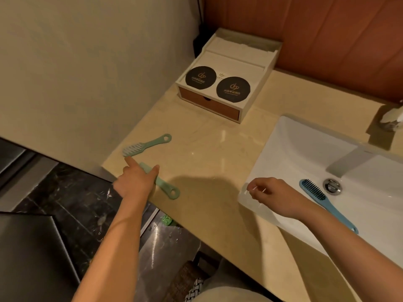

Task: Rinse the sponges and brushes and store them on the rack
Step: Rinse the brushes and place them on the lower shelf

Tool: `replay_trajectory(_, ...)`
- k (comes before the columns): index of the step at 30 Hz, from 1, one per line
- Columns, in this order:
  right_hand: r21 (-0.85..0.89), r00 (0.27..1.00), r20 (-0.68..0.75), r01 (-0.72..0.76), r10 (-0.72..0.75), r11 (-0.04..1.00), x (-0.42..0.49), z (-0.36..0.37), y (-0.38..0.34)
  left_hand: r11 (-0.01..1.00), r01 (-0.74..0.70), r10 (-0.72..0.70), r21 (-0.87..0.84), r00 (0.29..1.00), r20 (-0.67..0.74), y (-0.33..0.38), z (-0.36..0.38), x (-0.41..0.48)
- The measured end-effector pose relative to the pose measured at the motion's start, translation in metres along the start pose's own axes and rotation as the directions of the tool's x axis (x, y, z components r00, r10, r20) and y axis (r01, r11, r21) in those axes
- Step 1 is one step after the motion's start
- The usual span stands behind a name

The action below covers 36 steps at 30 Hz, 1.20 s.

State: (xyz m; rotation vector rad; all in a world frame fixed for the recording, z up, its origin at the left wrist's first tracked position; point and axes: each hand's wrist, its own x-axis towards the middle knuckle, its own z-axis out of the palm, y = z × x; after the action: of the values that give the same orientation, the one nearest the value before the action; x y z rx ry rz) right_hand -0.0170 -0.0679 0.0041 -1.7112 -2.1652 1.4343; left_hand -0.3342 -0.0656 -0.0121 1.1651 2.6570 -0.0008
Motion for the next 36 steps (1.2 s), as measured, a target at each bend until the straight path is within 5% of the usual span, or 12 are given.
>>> replay_trajectory(5, -0.007, 1.000, -0.004, 0.005, -0.005, 1.000, 0.001, -0.001, -0.006, 0.997, -0.061, 0.061, -0.041, 0.998, -0.008, 0.008, -0.001, 0.001)
replay_trajectory(9, -0.014, 1.000, 0.001, 0.023, -0.023, 1.000, 0.004, 0.003, -0.015, 0.957, -0.149, 0.135, -0.247, 0.988, -0.071, 0.017, -0.008, -0.008)
replay_trajectory(14, 0.141, 0.996, -0.036, 0.091, -0.087, 0.986, 0.014, 0.012, -0.052, 0.599, -0.056, 0.196, -0.798, 0.978, 0.078, 0.058, -0.023, -0.046)
replay_trajectory(19, 0.149, 0.955, -0.207, 0.246, -0.213, 0.958, 0.026, 0.009, -0.082, 0.452, 0.014, 0.295, -0.892, 0.941, 0.164, 0.092, -0.021, -0.071)
replay_trajectory(22, 0.164, 0.960, -0.230, 0.199, -0.159, 0.966, 0.031, 0.001, -0.076, 0.399, 0.091, 0.405, -0.912, 0.875, 0.264, 0.090, -0.030, -0.061)
replay_trajectory(24, 0.218, 0.972, -0.212, 0.148, -0.101, 0.965, 0.030, -0.003, -0.069, 0.463, -0.002, 0.377, -0.887, 0.905, 0.195, 0.077, -0.033, -0.041)
replay_trajectory(26, 0.299, 0.980, -0.197, 0.090, -0.031, 0.950, 0.028, -0.005, -0.061, 0.634, -0.138, 0.285, -0.761, 0.956, 0.064, 0.057, -0.029, -0.011)
replay_trajectory(30, 0.314, 0.979, -0.192, 0.000, 0.064, 0.950, 0.025, -0.008, -0.046, 0.929, -0.257, 0.267, -0.266, 0.964, 0.003, 0.018, -0.022, 0.044)
replay_trajectory(36, 0.337, 0.968, -0.227, -0.030, 0.112, 0.941, 0.021, -0.016, -0.022, 0.932, -0.360, 0.358, 0.037, 0.932, 0.060, -0.012, -0.020, 0.084)
